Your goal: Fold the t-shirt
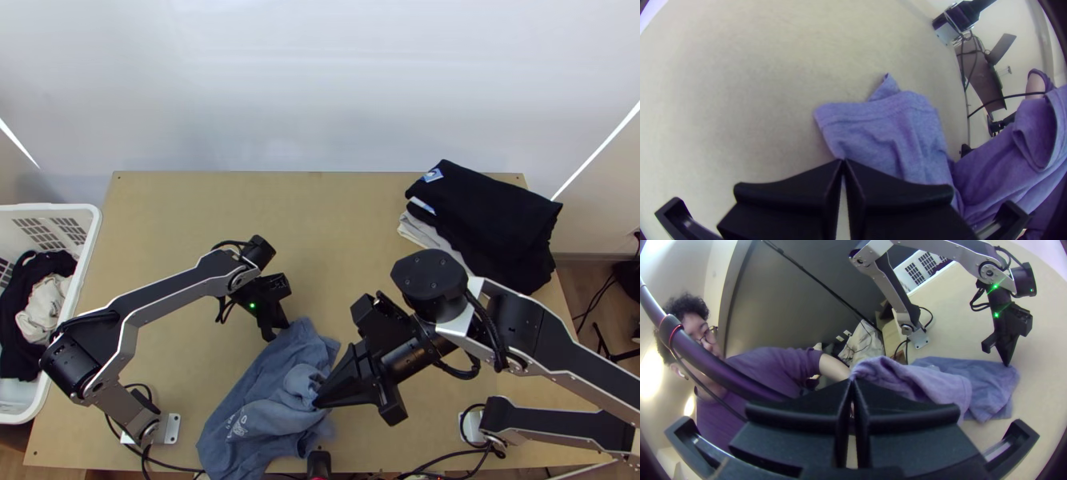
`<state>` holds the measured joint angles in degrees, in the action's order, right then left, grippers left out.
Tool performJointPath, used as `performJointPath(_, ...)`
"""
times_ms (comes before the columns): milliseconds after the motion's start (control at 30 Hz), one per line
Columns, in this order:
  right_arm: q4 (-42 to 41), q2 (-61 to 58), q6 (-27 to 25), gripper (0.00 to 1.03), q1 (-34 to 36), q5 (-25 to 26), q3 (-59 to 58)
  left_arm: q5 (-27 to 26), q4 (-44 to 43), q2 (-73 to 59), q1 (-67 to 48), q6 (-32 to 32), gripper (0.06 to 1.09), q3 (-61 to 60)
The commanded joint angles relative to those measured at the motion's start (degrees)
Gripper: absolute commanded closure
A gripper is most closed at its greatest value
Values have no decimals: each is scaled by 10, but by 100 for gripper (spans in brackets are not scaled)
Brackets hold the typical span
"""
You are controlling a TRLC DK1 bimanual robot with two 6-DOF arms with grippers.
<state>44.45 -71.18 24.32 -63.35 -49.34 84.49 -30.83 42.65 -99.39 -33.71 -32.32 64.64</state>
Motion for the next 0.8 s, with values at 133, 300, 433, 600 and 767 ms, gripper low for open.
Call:
performJointPath(133,0,-3,-5,100,20,0,2,-18,-39,5,1,19,105,-12)
performJointPath(300,0,-4,-5,100,28,0,1,-18,-54,2,47,51,105,18)
performJointPath(433,0,-4,-6,100,42,1,-4,-13,-63,-25,105,89,105,68)
performJointPath(600,0,-4,-6,100,56,1,-1,9,-66,-74,204,118,105,141)
performJointPath(767,-1,-9,-23,100,97,1,0,32,-67,-117,313,135,105,203)
